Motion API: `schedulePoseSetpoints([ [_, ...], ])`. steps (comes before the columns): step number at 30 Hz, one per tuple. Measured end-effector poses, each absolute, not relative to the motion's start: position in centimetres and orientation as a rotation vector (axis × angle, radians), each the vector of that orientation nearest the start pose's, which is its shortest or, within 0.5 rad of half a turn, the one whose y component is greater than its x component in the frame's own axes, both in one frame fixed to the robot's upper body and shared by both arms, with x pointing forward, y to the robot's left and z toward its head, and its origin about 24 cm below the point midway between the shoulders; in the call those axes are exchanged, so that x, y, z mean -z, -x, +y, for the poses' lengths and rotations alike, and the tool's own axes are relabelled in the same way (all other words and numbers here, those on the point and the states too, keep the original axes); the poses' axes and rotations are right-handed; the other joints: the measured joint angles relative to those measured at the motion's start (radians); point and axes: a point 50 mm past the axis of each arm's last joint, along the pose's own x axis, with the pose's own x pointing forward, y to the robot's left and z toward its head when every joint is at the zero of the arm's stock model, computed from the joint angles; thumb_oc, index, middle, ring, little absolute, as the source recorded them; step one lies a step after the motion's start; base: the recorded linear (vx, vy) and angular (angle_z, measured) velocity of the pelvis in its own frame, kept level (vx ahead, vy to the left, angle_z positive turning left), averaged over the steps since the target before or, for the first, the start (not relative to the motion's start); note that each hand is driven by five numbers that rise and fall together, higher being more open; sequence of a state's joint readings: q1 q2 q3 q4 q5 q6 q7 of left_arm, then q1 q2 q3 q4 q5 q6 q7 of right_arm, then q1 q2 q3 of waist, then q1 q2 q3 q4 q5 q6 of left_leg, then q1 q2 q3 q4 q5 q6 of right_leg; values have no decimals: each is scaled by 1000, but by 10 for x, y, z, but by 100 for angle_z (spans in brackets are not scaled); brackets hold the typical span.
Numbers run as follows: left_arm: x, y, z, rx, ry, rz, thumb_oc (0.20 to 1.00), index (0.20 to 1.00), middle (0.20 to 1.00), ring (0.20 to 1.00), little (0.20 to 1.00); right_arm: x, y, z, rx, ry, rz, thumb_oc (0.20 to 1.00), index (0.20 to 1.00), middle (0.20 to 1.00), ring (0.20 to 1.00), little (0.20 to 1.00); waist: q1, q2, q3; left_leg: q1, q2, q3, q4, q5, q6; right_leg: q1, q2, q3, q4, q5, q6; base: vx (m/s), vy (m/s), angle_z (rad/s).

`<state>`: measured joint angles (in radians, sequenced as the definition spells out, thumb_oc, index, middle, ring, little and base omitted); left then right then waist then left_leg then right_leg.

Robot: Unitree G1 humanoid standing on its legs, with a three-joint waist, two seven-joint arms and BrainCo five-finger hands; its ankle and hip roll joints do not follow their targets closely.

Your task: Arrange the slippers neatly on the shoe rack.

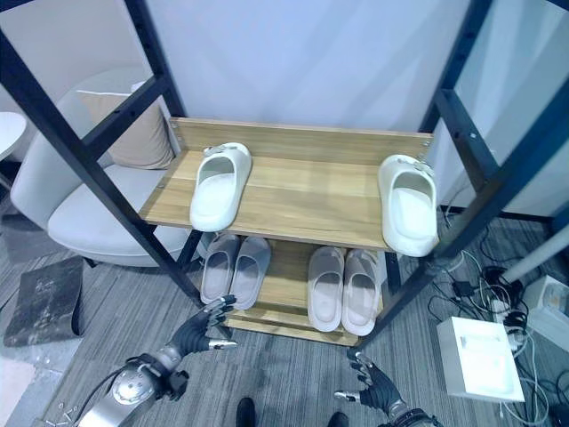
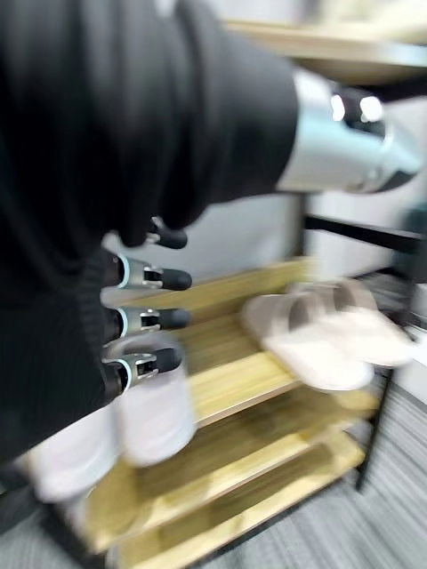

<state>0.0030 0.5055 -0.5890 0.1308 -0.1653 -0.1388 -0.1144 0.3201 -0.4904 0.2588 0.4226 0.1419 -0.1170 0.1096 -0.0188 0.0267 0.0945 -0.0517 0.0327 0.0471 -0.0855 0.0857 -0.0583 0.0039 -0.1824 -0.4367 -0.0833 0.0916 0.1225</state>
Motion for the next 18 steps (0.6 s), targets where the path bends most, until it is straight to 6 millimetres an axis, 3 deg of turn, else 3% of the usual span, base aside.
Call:
schedulePoseSetpoints([
  [4, -11, -227, 76, 872, -411, 56, 1000, 1000, 1000, 1000, 1000, 93, -129, -239, -171, 321, 714, 1000, 1000, 1000, 1000, 1000, -40, 0, -2, -2, 2, 21, 1, 1, 0, -8, -1, 6, -3, 10, -6, 14, 13, -18],
  [5, -30, -233, 54, 979, -467, -44, 1000, 1000, 1000, 1000, 1000, 97, -131, -239, -155, 321, 729, 1000, 1000, 1000, 1000, 1000, -45, 0, -2, -3, 2, 18, 6, 3, 2, -9, 0, 4, -3, 10, -5, -2, 11, 5],
  [7, -67, -240, 29, 1045, -442, -214, 1000, 1000, 1000, 1000, 1000, 94, -139, -239, -148, 339, 707, 1000, 1000, 1000, 1000, 1000, -61, 7, -5, -5, 0, 19, 5, 10, 13, -8, 1, 4, -2, 21, 6, -1, -2, -4],
  [9, -94, -236, 13, 1103, -401, -334, 1000, 1000, 1000, 1000, 1000, 92, -144, -239, -137, 346, 690, 1000, 1000, 1000, 1000, 1000, -75, 11, -7, -5, 2, 19, 6, 11, 14, -8, 2, 2, 1, 23, 2, 0, 0, 0],
  [11, -116, -230, 7, 1142, -329, -413, 1000, 1000, 1000, 1000, 1000, 91, -148, -239, -129, 352, 679, 1000, 1000, 1000, 1000, 1000, -75, 14, -6, -5, 5, 19, 6, 11, 14, -6, 3, -1, 1, 28, -6, 15, -10, 2],
  [14, -132, -231, 12, 1116, -241, -452, 1000, 1000, 1000, 1000, 1000, 90, -150, -238, -125, 350, 673, 1000, 1000, 1000, 1000, 1000, -70, 20, -4, -4, 5, 17, 6, 11, 14, -4, 3, -4, 1, 28, -6, 13, -9, 3],
  [18, -191, -256, 55, 792, -149, -671, 1000, 1000, 1000, 1000, 1000, 90, -157, -236, -116, 348, 664, 1000, 1000, 1000, 1000, 1000, -47, 27, 5, 3, 3, 2, 6, 11, 13, 17, 1, -24, 1, 16, 1, 39, -36, 12],
])
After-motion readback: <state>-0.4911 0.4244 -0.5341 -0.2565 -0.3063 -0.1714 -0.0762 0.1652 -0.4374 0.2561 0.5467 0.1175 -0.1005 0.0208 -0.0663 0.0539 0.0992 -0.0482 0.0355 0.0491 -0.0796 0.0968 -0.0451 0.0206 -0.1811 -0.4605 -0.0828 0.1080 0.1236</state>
